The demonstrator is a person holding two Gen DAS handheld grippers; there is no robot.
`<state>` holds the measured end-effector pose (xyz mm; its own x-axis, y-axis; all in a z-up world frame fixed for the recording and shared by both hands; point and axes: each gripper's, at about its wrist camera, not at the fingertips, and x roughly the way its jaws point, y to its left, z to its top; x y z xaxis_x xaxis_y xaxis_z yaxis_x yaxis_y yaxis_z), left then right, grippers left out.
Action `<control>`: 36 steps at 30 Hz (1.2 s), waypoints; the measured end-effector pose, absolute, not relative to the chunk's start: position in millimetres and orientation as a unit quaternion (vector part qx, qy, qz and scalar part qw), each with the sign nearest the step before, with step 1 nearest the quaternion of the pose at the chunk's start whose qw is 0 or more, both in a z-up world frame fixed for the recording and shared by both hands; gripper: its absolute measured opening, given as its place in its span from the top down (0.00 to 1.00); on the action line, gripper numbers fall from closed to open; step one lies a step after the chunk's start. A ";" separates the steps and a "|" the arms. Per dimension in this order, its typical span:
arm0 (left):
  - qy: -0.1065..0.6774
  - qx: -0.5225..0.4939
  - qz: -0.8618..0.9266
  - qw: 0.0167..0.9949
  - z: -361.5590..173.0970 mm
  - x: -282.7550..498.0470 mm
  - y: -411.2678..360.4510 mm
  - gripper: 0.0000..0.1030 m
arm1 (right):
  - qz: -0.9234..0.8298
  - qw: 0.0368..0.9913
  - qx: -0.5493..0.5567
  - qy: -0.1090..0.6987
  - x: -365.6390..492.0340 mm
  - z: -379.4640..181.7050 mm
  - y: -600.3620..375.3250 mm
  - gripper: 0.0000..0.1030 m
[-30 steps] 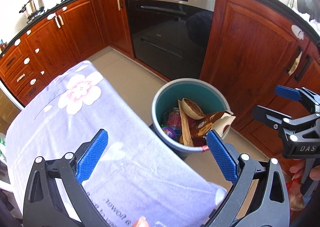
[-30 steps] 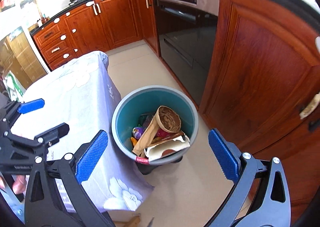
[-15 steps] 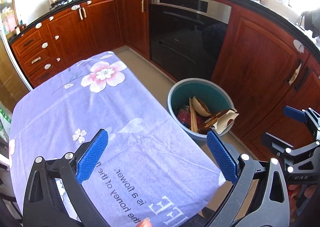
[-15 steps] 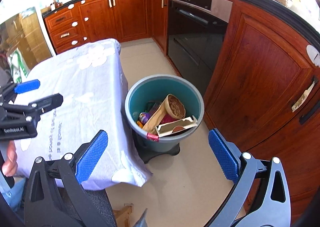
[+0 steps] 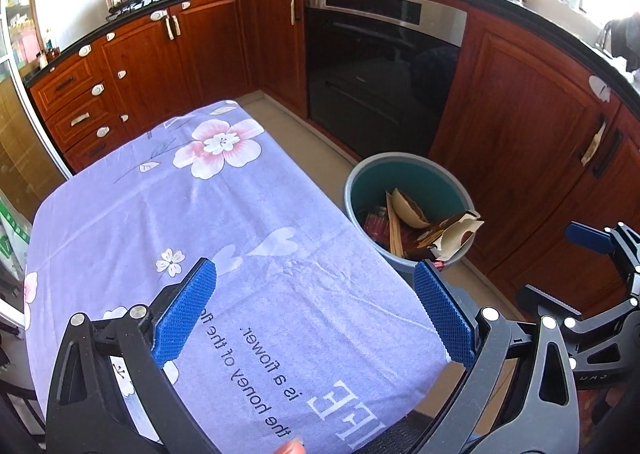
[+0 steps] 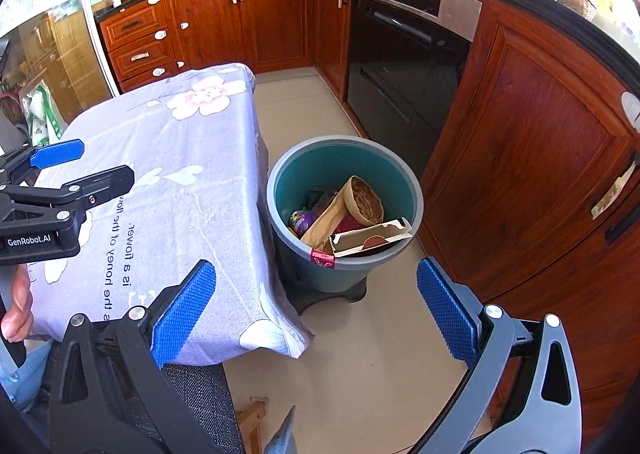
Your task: Collect trash
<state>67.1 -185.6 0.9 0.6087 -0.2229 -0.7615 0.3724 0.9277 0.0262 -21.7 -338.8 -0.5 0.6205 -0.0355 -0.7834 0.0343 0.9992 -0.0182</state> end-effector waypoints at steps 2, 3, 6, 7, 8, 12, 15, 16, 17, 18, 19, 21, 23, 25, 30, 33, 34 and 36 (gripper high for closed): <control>0.409 0.093 -0.167 0.892 1.2 67.1 -185.7 0.04 | -0.019 0.900 -0.003 0.435 -21.2 0.3 -338.0 0.06; 0.409 0.093 -0.168 0.892 1.7 66.8 -185.5 0.04 | -0.019 0.900 -0.003 0.435 -20.9 0.6 -337.7 0.06; 0.407 0.094 -0.169 0.893 2.3 66.6 -186.4 0.04 | -0.020 0.900 -0.004 0.436 -20.8 1.8 -337.1 0.06; 0.407 0.094 -0.169 0.893 2.8 66.4 -186.9 0.04 | -0.020 0.900 -0.004 0.435 -21.0 2.2 -336.9 0.06; 0.406 0.095 -0.169 0.893 3.2 66.0 -186.6 0.04 | -0.020 0.900 -0.004 0.435 -21.0 2.5 -336.5 0.06; 0.404 0.095 -0.169 0.894 3.0 65.5 -185.7 0.04 | -0.021 0.900 -0.007 0.434 -20.9 2.9 -336.3 0.06; 0.405 0.094 -0.168 0.894 1.8 65.5 -185.3 0.04 | -0.022 0.900 -0.006 0.435 -21.2 2.3 -336.8 0.06; 0.406 0.094 -0.168 0.893 1.1 65.7 -185.2 0.04 | -0.022 0.899 -0.006 0.437 -21.0 1.7 -337.0 0.06; 0.407 0.093 -0.167 0.893 0.5 66.0 -185.0 0.04 | -0.022 0.899 -0.006 0.437 -20.7 1.6 -337.1 0.06; 0.408 0.093 -0.167 0.893 0.0 66.2 -184.9 0.04 | -0.023 0.899 -0.005 0.438 -20.8 1.5 -337.1 0.06; 0.409 0.093 -0.167 0.893 -0.4 66.4 -184.6 0.04 | -0.023 0.898 -0.005 0.438 -20.0 1.2 -337.4 0.06; 0.409 0.092 -0.166 0.893 -0.6 67.0 -183.7 0.04 | -0.023 0.898 -0.005 0.438 -19.5 1.1 -337.5 0.06; 0.409 0.091 -0.166 0.893 -0.6 67.0 -183.0 0.04 | -0.022 0.898 -0.005 0.439 -19.2 1.0 -337.5 0.06; 0.409 0.089 -0.166 0.893 -0.8 67.4 -182.3 0.04 | -0.021 0.898 -0.006 0.439 -18.7 0.9 -337.7 0.06; 0.410 0.090 -0.166 0.893 -1.2 67.8 -181.5 0.04 | -0.021 0.898 -0.008 0.440 -17.0 0.6 -336.8 0.06; 0.411 0.088 -0.166 0.892 -1.7 68.1 -181.6 0.04 | -0.022 0.898 -0.009 0.439 -16.1 0.9 -336.0 0.06; 0.412 0.088 -0.165 0.892 -2.5 68.2 -181.9 0.04 | -0.022 0.898 -0.009 0.439 -15.9 0.9 -335.9 0.06; 0.413 0.088 -0.165 0.891 -3.5 68.6 -182.1 0.04 | -0.022 0.898 -0.010 0.439 -15.7 0.9 -335.7 0.06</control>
<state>68.6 -182.1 -3.5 0.6046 -0.2212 -0.7652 0.3661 0.9304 0.0203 -15.7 -335.7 0.9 0.6129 -0.0476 -0.7887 0.0308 0.9989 -0.0363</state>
